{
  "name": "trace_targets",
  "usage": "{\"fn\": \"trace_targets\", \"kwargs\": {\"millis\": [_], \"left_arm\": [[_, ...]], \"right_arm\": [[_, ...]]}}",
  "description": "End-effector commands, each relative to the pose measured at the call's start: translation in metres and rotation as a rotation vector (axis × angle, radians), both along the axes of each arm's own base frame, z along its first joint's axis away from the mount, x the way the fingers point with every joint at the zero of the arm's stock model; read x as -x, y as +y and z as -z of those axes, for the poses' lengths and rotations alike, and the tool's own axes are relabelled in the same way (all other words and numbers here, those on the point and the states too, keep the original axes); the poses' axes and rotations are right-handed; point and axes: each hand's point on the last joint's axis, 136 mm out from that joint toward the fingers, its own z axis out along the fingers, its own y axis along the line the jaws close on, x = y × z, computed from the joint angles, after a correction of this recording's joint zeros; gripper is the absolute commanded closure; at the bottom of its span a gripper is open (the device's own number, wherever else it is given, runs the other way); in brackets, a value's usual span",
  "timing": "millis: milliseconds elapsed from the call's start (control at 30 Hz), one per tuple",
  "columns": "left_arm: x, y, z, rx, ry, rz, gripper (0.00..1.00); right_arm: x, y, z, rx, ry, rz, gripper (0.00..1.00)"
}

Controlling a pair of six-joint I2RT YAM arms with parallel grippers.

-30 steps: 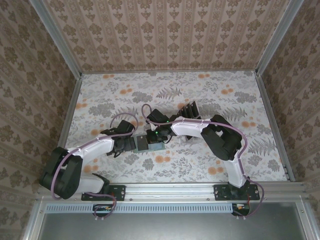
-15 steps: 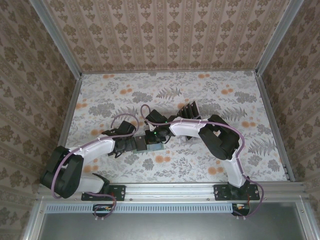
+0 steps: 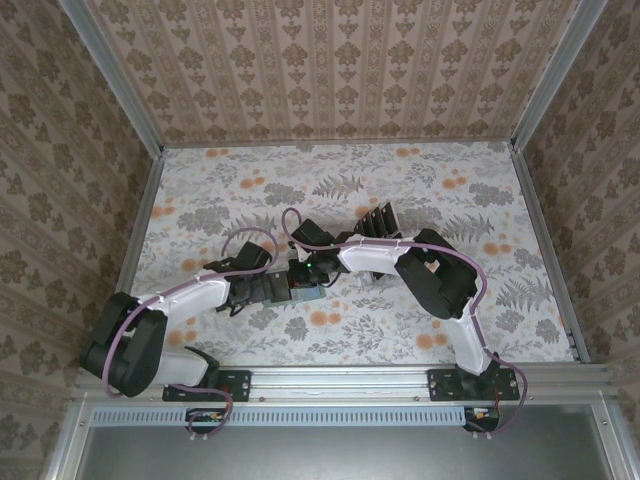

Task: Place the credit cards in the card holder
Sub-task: Insert the credit card into the card slot.

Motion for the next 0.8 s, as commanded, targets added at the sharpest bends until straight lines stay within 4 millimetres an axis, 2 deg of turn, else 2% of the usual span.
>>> {"fn": "trace_targets", "kwargs": {"millis": [0,167,233,500,667,767], "left_arm": [[-0.005,0.013,-0.009,-0.027,-0.016,-0.027,0.02],[-0.017,0.017,-0.029,-0.007,-0.065,-0.035,0.01],[-0.023,0.025,-0.033,-0.003,-0.074,-0.065,0.01],[-0.027,0.023,-0.036,0.014,-0.084,-0.059,0.01],[-0.027,0.018,-0.042,0.044,-0.105,-0.044,0.01],[-0.025,0.015,-0.046,0.067,-0.122,-0.034,0.01]], "right_arm": [[0.005,0.009,-0.006,-0.04,0.009,-0.018,0.9],[0.006,0.008,-0.003,-0.04,0.012,-0.016,0.9],[0.006,0.008,-0.001,-0.04,0.015,-0.015,0.9],[0.002,0.014,-0.002,-0.047,0.016,-0.017,0.89],[-0.005,0.006,-0.024,-0.059,-0.027,-0.009,0.86],[-0.009,-0.009,-0.042,-0.033,-0.084,0.001,0.72]]}}
